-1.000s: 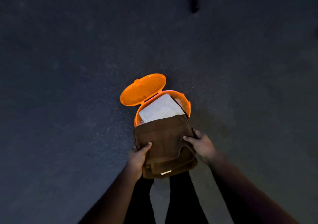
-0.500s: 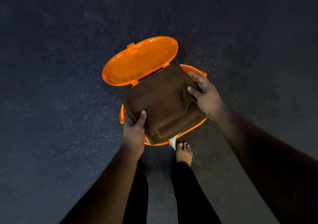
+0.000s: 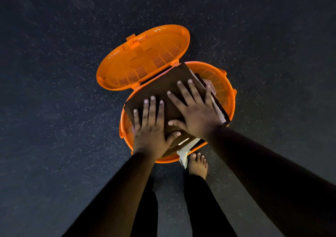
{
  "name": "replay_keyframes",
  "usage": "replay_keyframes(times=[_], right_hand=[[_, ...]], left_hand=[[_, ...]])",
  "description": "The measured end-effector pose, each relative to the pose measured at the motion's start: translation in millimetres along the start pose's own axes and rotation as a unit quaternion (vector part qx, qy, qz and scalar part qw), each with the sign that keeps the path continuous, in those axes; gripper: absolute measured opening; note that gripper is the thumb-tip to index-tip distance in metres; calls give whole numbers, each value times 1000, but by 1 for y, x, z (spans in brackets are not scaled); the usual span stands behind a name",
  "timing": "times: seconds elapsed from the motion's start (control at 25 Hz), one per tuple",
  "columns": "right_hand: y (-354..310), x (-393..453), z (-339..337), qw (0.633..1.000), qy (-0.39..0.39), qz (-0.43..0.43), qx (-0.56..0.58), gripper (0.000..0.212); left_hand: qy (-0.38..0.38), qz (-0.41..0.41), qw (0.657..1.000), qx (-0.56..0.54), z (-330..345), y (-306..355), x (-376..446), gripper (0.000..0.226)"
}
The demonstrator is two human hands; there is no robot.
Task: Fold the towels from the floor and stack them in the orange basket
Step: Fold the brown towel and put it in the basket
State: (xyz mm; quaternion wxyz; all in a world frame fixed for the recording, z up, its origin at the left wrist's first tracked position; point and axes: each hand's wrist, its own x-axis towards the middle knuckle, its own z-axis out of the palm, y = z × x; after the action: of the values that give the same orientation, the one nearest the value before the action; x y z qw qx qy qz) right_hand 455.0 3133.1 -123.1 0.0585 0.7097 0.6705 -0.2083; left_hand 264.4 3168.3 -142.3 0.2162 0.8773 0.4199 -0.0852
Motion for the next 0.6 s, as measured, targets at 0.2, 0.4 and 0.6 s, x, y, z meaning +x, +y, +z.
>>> replay_keyframes(times=[0.2,0.4,0.6], right_hand=[[51,-6,64,995,-97,-10,-10,139],[68,22,105,995,-68,-44,-52,144],[66,20,106,997,-47,-26,-55,135]], left_hand=[[-80,24,995,53,54,-8,20,141],[-73,-9,995,62,91,-15,42,153],[-74,-11,995,67,89,-12,46,155]])
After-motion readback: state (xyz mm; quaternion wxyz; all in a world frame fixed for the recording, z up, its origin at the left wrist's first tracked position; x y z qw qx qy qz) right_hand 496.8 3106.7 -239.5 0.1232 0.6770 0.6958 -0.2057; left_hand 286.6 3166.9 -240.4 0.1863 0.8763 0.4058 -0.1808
